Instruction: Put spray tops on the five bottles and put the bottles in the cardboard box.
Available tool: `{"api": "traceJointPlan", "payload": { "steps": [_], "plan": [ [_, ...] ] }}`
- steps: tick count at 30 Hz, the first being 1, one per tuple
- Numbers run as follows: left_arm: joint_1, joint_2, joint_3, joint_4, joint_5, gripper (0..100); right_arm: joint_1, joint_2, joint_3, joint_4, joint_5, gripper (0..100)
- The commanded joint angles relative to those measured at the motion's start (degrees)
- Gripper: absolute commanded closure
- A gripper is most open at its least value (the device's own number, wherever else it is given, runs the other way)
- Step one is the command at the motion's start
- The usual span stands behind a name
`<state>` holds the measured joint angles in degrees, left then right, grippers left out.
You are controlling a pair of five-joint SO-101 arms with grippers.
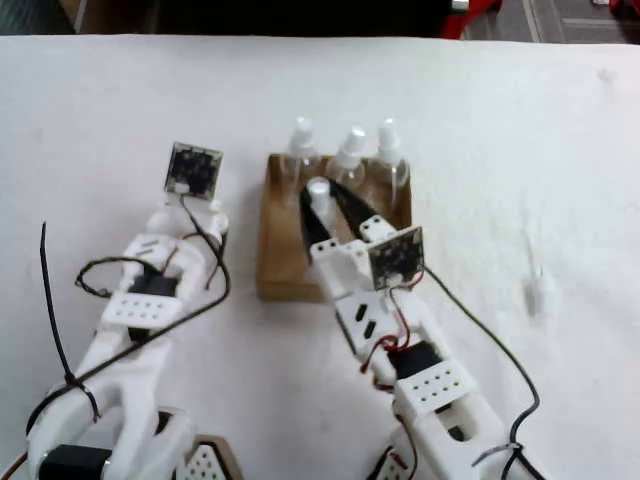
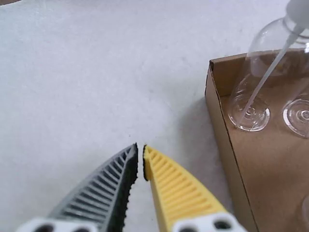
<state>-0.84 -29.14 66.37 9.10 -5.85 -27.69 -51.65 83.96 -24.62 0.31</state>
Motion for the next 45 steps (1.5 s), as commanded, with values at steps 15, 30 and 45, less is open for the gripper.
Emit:
{"api": "traceJointPlan", "payload": {
  "steps": [15,30,45],
  "plan": [
    [0.13,-0.04,-0.79,-1.23,-0.44,98,1.8,-0.4,1.85,-0.57,-0.79,97.1],
    [0.13,-0.04,-0.79,-1.23,-0.44,98,-0.57,-1.1,1.14,-0.84,-0.79,82.2],
    [0.13,-0.04,-0.79,-1.23,-0.44,98,4.0,-39.25,-0.53,17.8,-1.23,82.5]
  ]
}}
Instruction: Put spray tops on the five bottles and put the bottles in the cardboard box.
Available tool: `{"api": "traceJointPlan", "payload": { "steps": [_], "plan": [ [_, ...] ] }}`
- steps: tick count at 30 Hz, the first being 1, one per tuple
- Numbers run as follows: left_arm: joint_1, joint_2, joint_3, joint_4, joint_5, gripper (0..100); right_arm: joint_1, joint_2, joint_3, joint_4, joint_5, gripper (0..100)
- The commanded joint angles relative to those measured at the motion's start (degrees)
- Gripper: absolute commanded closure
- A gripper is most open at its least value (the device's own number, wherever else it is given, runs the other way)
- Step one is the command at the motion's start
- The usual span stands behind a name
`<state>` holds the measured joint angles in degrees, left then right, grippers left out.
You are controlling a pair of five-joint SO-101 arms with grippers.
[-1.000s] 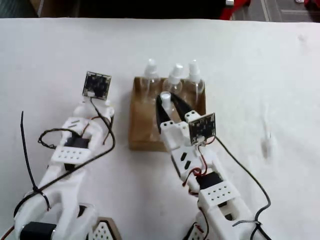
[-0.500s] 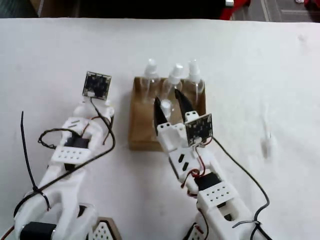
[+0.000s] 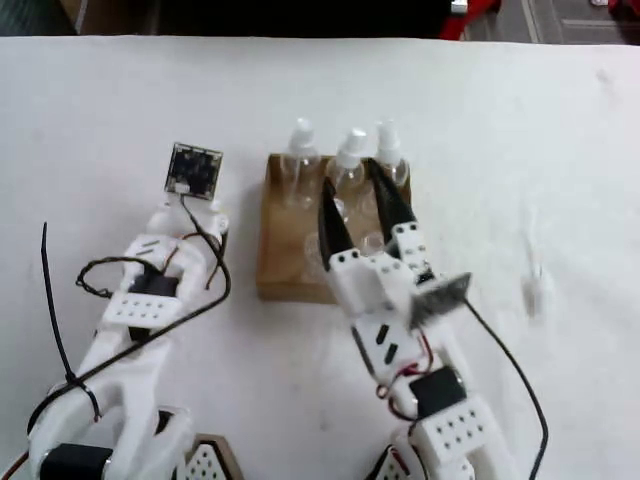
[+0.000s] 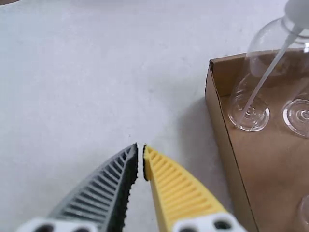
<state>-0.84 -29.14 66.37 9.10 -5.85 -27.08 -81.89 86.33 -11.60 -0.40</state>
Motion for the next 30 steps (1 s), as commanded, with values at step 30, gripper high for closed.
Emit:
{"api": "traceJointPlan", "payload": {
  "steps": [30],
  "plan": [
    [0.04,-0.04,-0.62,-1.23,-0.53,98,54.2,-16.84,10.02,34.33,-0.09,82.3]
  ]
}}
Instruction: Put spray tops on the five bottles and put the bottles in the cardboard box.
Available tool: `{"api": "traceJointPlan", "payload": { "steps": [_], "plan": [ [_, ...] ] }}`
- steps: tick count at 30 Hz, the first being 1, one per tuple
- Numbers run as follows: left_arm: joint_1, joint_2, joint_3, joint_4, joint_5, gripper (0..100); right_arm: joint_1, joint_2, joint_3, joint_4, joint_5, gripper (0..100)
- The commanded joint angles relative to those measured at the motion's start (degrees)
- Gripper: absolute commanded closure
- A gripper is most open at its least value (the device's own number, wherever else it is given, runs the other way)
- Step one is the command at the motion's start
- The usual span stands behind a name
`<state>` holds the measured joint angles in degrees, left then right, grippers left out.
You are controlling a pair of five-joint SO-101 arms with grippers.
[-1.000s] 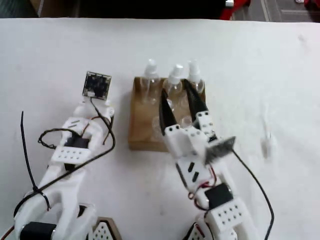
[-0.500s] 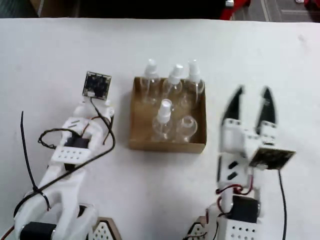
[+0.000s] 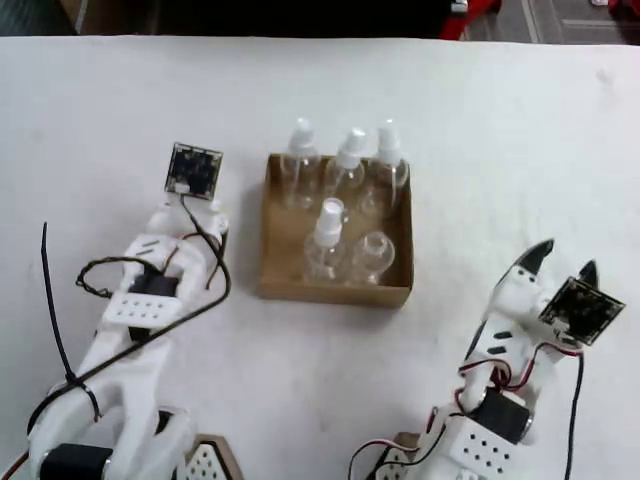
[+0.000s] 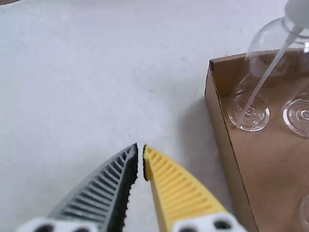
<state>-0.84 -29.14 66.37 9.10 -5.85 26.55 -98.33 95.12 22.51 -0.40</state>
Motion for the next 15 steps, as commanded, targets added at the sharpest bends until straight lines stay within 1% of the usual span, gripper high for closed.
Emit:
{"api": "traceJointPlan", "payload": {
  "steps": [1,6,8,15],
  "plan": [
    [0.13,-0.04,-0.62,-1.23,-0.53,98,0.57,-0.31,2.02,0.4,-0.18,82.3],
    [0.13,-0.04,-0.62,-1.23,-0.53,98,-0.13,-0.31,2.02,5.23,-0.62,82.5],
    [0.13,0.04,-0.7,-1.23,-0.53,98,-1.19,-0.31,2.02,5.49,-0.62,82.5],
    [0.13,0.04,-0.7,-1.23,-0.53,98,-1.01,-0.31,2.02,5.49,-0.53,82.5]
  ]
}}
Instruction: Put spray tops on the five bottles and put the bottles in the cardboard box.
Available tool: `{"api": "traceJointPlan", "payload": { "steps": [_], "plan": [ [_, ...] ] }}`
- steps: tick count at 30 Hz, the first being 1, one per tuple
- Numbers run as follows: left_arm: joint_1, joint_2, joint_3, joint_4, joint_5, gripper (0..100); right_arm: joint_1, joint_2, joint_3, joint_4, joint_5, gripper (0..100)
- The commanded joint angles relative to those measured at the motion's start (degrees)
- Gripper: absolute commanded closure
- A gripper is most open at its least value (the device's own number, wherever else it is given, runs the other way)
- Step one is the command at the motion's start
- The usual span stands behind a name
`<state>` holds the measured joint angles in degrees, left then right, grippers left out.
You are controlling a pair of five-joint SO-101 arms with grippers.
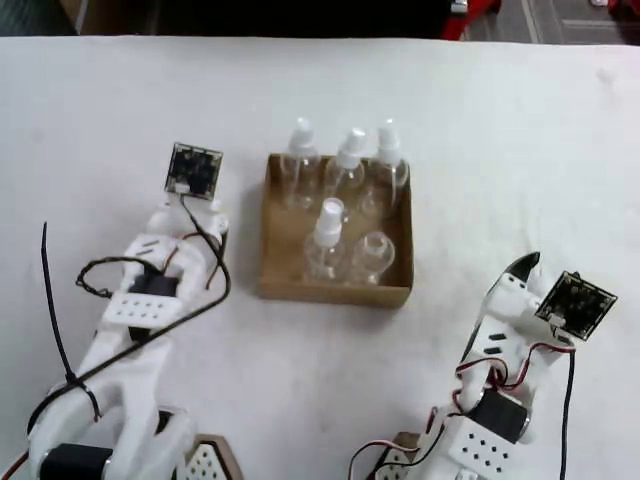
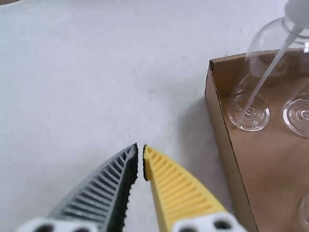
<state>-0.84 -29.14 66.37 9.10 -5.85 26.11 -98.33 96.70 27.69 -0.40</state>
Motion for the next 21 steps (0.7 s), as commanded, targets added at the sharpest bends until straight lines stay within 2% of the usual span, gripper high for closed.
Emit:
{"api": "traceJointPlan", "payload": {
  "steps": [1,10,21],
  "plan": [
    [0.13,0.04,-0.7,-1.23,-0.53,98,-0.22,-0.31,0.44,0.31,-0.53,82.5],
    [0.13,0.04,-0.44,-1.23,-0.53,98,2.51,0.04,0.44,0.22,-0.62,82.3],
    [0.13,0.04,-0.44,-1.14,-0.53,98,2.59,0.13,0.44,0.31,-0.62,82.5]
  ]
}}
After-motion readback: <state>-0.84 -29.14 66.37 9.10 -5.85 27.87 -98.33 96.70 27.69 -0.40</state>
